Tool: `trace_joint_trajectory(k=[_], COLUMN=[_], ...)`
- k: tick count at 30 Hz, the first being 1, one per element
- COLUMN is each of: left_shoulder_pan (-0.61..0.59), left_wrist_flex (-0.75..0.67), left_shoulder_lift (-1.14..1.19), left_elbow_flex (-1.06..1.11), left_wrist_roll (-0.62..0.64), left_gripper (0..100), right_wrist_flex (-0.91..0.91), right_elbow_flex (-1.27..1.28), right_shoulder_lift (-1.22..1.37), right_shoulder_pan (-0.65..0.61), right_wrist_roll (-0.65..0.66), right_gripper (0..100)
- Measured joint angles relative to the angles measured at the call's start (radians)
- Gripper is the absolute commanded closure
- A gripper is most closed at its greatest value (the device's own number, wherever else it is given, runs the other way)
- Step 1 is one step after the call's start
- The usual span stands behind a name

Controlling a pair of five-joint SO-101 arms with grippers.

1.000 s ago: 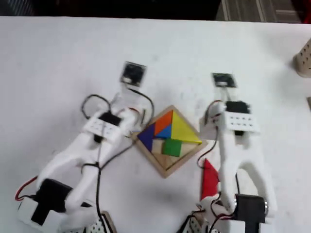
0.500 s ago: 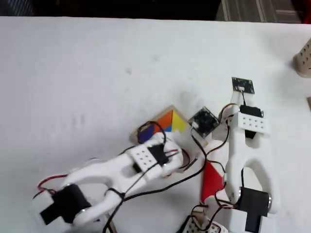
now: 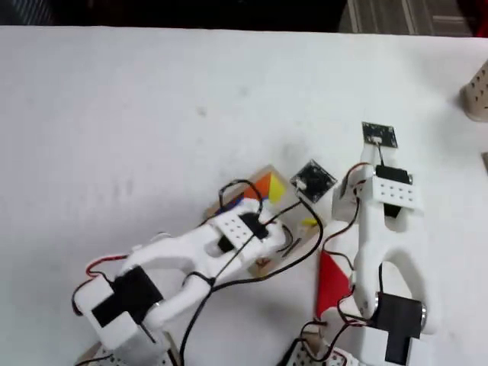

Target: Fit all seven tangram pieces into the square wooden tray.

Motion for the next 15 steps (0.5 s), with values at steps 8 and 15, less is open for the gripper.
trace_joint_trajectory(k=[8, 15], left_shoulder_pan=[-0.006, -0.048], left_wrist_flex=[0.158, 0.216], left_shoulder_lift=[-0.037, -0.081], left_elbow_flex=[-0.003, -0.005], left_wrist_roll=[0.000, 0.000], left_gripper=[98, 98], right_wrist_flex=[0.000, 0.000], right_elbow_flex=[0.000, 0.000], right_shoulder_lift=[0.000, 0.000], right_shoulder_pan=[-0.005, -0.006], right_wrist_roll=[0.000, 0.000], right_gripper=[97.4, 97.5])
